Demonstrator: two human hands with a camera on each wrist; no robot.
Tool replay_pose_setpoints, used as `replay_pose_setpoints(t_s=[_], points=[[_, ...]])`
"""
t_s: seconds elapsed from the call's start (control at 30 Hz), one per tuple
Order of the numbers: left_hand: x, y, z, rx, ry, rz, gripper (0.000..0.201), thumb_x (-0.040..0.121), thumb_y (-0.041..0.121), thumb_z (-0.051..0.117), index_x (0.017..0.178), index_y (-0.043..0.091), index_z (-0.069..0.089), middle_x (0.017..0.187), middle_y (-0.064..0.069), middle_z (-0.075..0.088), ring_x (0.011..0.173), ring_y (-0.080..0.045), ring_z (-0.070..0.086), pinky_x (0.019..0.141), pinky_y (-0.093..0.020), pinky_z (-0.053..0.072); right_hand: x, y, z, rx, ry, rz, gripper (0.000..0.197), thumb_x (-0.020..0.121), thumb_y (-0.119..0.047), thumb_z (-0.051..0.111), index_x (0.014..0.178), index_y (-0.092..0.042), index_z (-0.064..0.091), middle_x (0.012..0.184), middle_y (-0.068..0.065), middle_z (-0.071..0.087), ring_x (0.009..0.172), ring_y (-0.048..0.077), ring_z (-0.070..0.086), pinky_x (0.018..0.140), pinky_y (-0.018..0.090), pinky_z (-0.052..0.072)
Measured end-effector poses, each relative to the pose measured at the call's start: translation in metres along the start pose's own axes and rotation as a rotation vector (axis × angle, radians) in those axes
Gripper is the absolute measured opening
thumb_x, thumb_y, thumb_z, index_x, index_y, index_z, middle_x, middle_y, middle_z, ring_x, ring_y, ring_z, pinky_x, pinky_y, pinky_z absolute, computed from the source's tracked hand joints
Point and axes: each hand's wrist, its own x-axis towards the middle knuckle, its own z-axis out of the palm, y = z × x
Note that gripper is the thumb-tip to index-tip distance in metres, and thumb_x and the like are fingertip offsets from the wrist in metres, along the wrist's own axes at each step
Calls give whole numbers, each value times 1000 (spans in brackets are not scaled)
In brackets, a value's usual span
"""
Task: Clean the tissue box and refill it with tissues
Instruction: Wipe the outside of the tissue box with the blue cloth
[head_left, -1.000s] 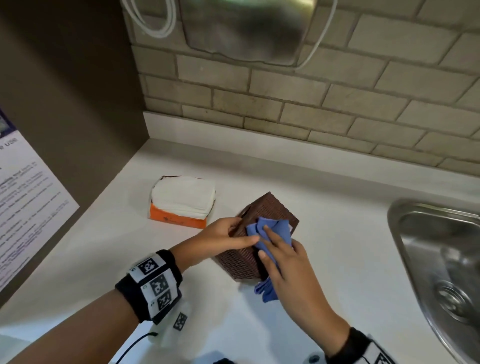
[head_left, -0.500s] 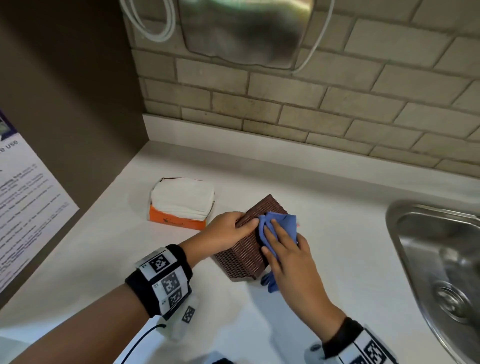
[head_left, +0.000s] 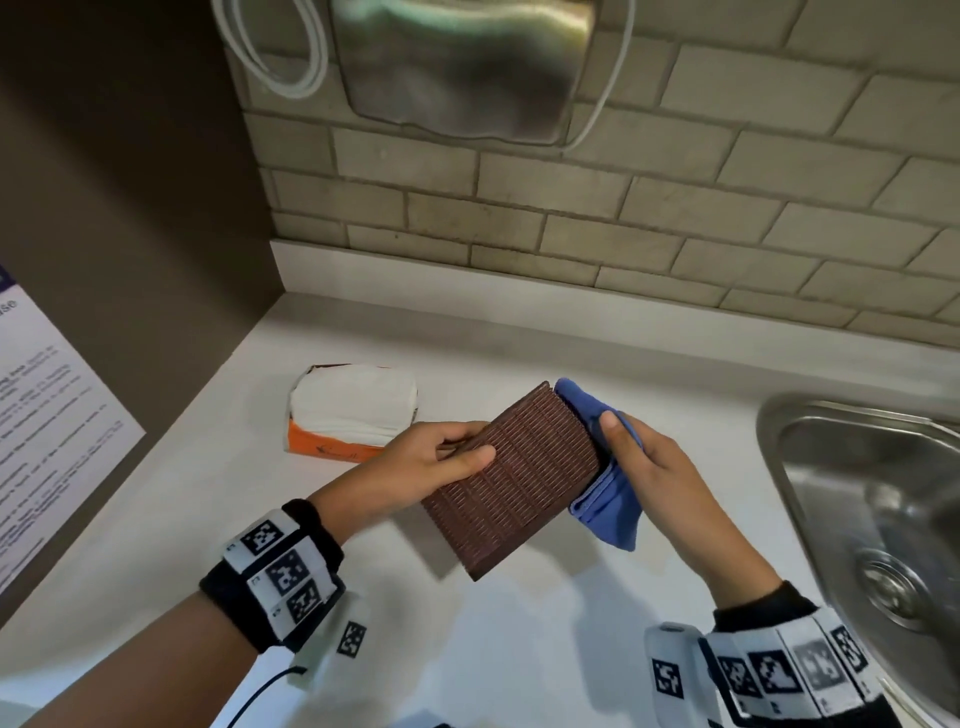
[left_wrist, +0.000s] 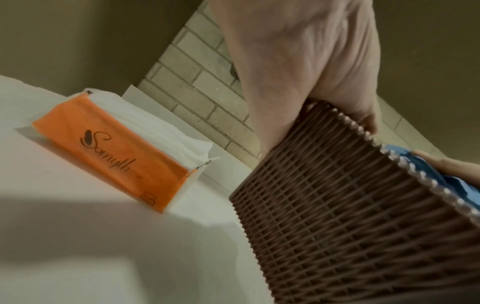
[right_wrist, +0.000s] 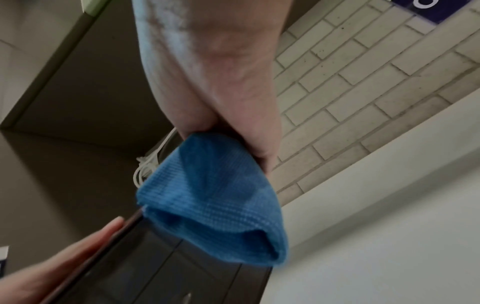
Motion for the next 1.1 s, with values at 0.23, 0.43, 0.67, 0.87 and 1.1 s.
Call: replay_pose_setpoints(t_s=[0.23,0.43,0.67,0.87,1.1], points=[[6,15,1,-28,5,45,21,95,22,51,106,24,69,97,12,76,92,-1,68,80,-13,50,9,-5,-6,41,39,-55,31,99,-40,40,117,-40,64,114,-6,70,109,12,62,101,35,46],[23,17,13,236,62,107,33,97,40,43,84,22,69,81,10,70,75,1,65,73,-15,48,7,1,6,37,41,-36,30,98,-38,41,115,-37,66,114,-10,70,110,11,62,103,40,45],[22,9,10,-111,210,-20,48,91,51,45,88,14,76,86,-1,78,82,-13,73,76,-22,56,-2,14,16,26,240,-154,45,96,-38,39,140,-34,43,145,-13,46,135,-1,39,115,30,31],[31,-4,8,-506,378,-214,62,92,63,41,123,15,65,116,-14,71,103,-29,70,91,-45,56,-30,18,51,-270,138,-307,46,99,-35,39,144,-42,30,153,-35,13,137,-20,11,109,3,18],[18,-1,34,-541,335,-242,52,103,40,33,121,3,63,128,-12,62,93,-20,71,67,-24,58,-42,-1,81,-571,1,-454,51,97,-44,24,148,-38,24,158,-25,8,146,10,16,115,22,18]])
